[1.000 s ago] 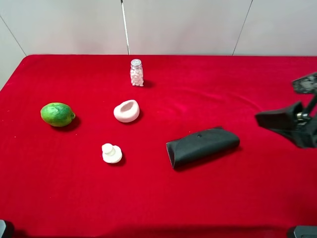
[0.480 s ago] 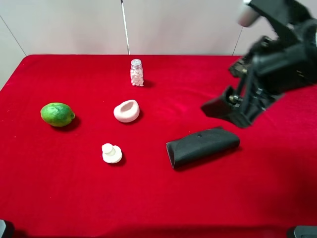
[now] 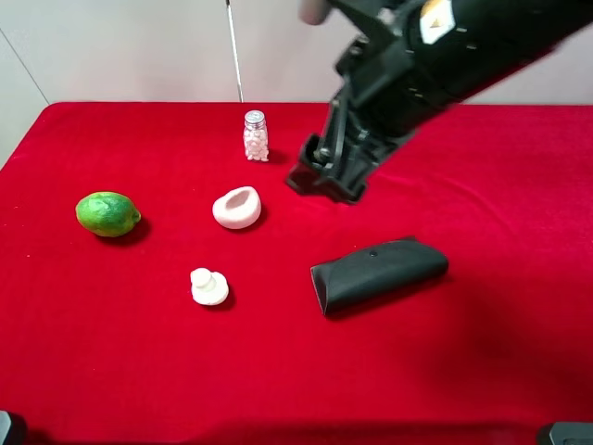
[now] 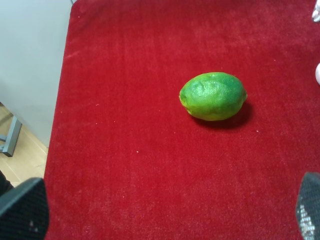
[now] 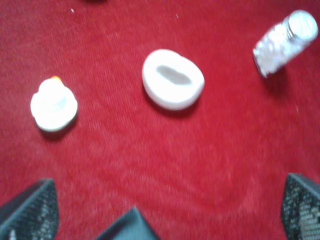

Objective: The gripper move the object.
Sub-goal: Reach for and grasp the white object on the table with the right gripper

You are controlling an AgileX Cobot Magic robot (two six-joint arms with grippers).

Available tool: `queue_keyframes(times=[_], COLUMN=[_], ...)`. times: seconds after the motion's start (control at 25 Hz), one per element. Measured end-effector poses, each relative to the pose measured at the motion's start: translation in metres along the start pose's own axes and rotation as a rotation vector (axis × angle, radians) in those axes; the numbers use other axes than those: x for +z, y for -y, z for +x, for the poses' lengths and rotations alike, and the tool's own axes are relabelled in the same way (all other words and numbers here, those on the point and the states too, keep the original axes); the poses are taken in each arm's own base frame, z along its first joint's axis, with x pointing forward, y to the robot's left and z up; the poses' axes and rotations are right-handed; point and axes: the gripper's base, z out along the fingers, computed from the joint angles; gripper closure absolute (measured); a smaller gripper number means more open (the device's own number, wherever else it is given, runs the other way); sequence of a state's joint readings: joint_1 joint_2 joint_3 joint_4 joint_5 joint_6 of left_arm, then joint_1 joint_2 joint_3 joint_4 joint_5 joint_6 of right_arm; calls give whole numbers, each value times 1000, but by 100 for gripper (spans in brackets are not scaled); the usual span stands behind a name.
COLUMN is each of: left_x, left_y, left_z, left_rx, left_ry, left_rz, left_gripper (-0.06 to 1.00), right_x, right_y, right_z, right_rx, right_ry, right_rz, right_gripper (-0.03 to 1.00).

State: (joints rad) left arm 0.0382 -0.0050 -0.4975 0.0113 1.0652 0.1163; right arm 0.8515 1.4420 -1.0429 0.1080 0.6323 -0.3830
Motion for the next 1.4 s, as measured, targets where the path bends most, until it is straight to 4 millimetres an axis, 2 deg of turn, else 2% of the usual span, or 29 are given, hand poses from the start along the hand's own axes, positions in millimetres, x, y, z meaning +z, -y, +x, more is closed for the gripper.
queue_keyframes(times=[0.32, 0.48, 1.16, 1.4], left_x=[0, 0, 0, 0], left_y=[0, 0, 0, 0], left_z=[0, 0, 0, 0], left_rx=[0, 0, 0, 0], left_ry=[0, 0, 0, 0], left_rz=[0, 0, 0, 0], left_gripper=[-3, -3, -3, -3], right_x=[44, 69, 144, 173], right_y=[2, 7, 10, 2], right_z=[-39, -51, -57, -64], right_rx=[-38, -37, -35, -61], right_ry=[-17, -34, -105, -112], right_rz=[-20, -26, -65, -85], right_gripper=[27, 27, 27, 27])
